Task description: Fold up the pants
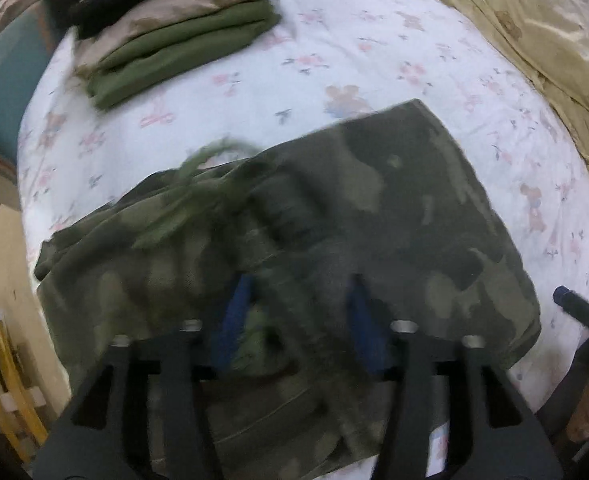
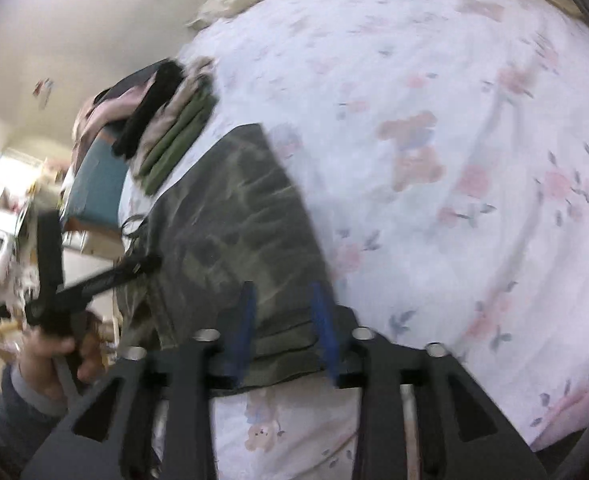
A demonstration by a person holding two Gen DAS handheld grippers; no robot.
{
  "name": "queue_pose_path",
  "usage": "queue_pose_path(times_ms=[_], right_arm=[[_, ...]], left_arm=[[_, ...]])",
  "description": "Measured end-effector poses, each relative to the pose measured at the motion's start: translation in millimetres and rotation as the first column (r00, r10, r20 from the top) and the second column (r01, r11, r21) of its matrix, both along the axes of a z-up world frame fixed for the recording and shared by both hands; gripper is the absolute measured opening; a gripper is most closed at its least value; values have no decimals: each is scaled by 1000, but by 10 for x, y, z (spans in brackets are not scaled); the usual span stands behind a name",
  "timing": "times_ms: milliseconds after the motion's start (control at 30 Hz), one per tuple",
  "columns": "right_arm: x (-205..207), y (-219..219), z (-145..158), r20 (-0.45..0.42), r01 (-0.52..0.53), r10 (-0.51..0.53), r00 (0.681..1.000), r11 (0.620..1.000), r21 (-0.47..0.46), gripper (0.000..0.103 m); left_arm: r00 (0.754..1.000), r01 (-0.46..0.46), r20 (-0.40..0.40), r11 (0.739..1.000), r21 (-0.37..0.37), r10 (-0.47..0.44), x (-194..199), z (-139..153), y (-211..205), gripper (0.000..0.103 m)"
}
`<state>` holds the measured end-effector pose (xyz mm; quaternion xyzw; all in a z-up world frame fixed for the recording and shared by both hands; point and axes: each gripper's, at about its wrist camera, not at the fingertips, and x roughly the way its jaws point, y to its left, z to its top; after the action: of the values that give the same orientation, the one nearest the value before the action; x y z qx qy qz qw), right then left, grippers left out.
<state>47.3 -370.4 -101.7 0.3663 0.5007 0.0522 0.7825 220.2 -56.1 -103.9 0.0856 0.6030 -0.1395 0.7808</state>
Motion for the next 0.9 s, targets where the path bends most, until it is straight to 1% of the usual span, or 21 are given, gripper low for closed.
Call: queue_pose_path(times_ms=[33,100,167,300,367,400,467,500,533,567,600,633,700,733,767,800,833,900], right_arm=[[-2,-59,-39,-21,35,-35,999,999,12,73],[14,-64,-109,-41,61,-59,997,997,43,73],[77,-21,-235,-79,44,-38,996,996,72,72],[189,173,-456,-131,-13,23,991,997,71,71],[173,225,-632,-170,-9,28,985,994,112,71],[142,237,-666,-171,2,18,985,993,117,70],[81,265,-660,-145,28,-12,989,994,107,70],[57,271,-655,-147,29,-12,989,992,120,65],[34,273,-660,-146,34,-12,989,988,152,48],[4,276,-668,-153,46,-21,988,985,165,36],[-20,271,-661,-154,53,-29,988,987,153,27],[-32,269,-652,-147,55,-34,989,988,147,15],[-39,278,-564,-118,47,-33,992,991,124,11],[-36,298,-497,-93,37,-27,995,993,109,9],[-48,321,-403,-59,28,-23,998,995,92,8],[-60,350,-318,-25,19,-17,1000,996,88,8],[-68,370,-283,-6,14,-14,1000,995,96,8],[-85,436,-201,46,-9,3,999,992,129,8]], left_arm=[[1000,-21,1,1000,-9,21,-2,3,68,62],[999,-31,-15,999,-28,30,-13,-26,127,62],[999,-35,-12,999,-26,34,-14,-45,136,62],[999,-38,-6,999,2,38,-18,-53,102,62],[999,-38,-11,999,8,38,-15,-30,91,62],[999,-41,-15,999,8,41,-14,-4,90,62],[999,-41,-11,999,9,41,-24,85,76,62],[999,-35,-1,999,6,35,-45,167,55,62],[1000,-27,8,1000,7,27,-66,238,28,62],[1000,-19,21,1000,7,18,-88,337,-18,62],[999,-12,32,1000,-6,12,-100,441,-70,61],[999,-7,40,1000,-21,8,-102,522,-114,61],[997,7,73,998,-59,-3,-72,717,-268,62],[995,21,96,998,-67,-14,-33,801,-407,63],[995,38,99,997,-62,-32,18,825,-549,65],[995,55,87,997,-56,-50,78,805,-675,68],[996,70,59,996,-57,-66,155,760,-810,68],[996,79,-33,995,-58,-81,365,560,-1106,68]])
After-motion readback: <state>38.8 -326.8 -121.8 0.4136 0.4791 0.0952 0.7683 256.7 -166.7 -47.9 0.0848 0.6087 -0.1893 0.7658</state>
